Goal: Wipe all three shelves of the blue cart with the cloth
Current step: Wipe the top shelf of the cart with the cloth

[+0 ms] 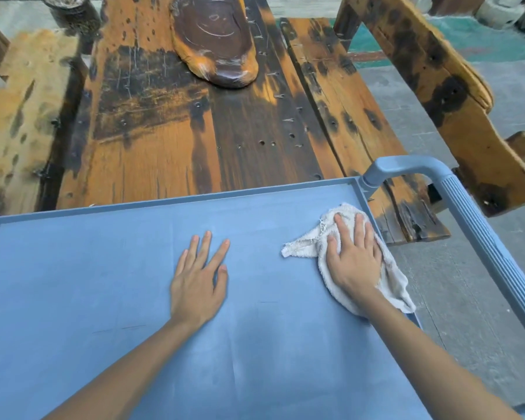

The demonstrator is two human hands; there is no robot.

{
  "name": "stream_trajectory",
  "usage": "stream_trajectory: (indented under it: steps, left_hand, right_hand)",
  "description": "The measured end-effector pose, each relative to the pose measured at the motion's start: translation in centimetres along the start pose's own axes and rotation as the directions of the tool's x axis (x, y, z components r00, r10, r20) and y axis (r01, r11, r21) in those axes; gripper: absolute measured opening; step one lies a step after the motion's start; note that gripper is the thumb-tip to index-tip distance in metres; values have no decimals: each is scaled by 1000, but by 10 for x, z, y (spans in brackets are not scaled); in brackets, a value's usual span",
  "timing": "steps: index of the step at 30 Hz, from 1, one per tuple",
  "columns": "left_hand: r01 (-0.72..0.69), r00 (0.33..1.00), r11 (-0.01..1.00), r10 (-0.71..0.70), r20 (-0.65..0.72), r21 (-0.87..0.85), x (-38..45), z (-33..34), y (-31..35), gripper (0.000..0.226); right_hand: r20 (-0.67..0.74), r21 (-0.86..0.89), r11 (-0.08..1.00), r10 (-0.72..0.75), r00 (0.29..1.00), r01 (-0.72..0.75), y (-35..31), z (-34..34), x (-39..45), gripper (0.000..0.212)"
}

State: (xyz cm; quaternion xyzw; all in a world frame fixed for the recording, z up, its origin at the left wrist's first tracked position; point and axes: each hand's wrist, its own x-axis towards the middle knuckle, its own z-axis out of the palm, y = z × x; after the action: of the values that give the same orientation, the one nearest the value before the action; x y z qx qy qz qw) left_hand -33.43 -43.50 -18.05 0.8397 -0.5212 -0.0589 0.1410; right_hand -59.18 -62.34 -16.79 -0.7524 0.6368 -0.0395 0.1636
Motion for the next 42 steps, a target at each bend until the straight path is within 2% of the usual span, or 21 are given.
stream_trajectory:
  steps: [5,12,14,18,24,26,29,31,36,39,42]
  left_hand:
    - [-2,1000,1000,2,-12,0,0,1,-1,53]
    - [-10,1000,999,10,-4,-53,0,-1,-3,53]
    - [8,1000,984,-12,-24,-177,1,-4,-5,52]
    - [46,994,877,-86,-62,-478,-1,-9,-9,43]
    - [114,980,725,-195,-44,-680,-8,-27,-34,40]
    - [120,983,781,-181,-38,-613,-12,-38,-60,40]
    - [99,984,953,-137,-114,-286,-24,-56,-113,36]
    - [180,968,970,-204,-144,-162,-34,-72,-148,38]
    - [347,924,931,-359,-132,-110,-51,-102,-225,47]
    - [329,934,936,-342,-99,-125,-53,-110,-251,55]
    - [315,935,922,-342,-91,-224,-54,-111,-261,57]
  right_hand:
    - [17,39,999,3,1000,-3,-44,-2,70,59]
    - [-7,-9,999,43,999,-43,-55,7,68,65]
    - [-7,-18,997,72,997,-72,-65,10,63,67]
    - [4,-28,996,90,996,-90,-89,21,45,69]
    - [34,-29,998,50,998,-49,-151,51,9,70]
    - [39,-15,998,63,997,-62,-172,59,-1,70]
    - [42,-5,998,70,997,-70,-197,70,-13,70]
    - [40,-4,997,75,996,-75,-209,75,-20,70]
    - [54,-2,997,72,996,-72,-248,87,-40,71]
    - [72,-14,1000,17,997,-16,-280,99,-58,72]
    - [112,-33,993,-113,987,117,-310,113,-79,71]
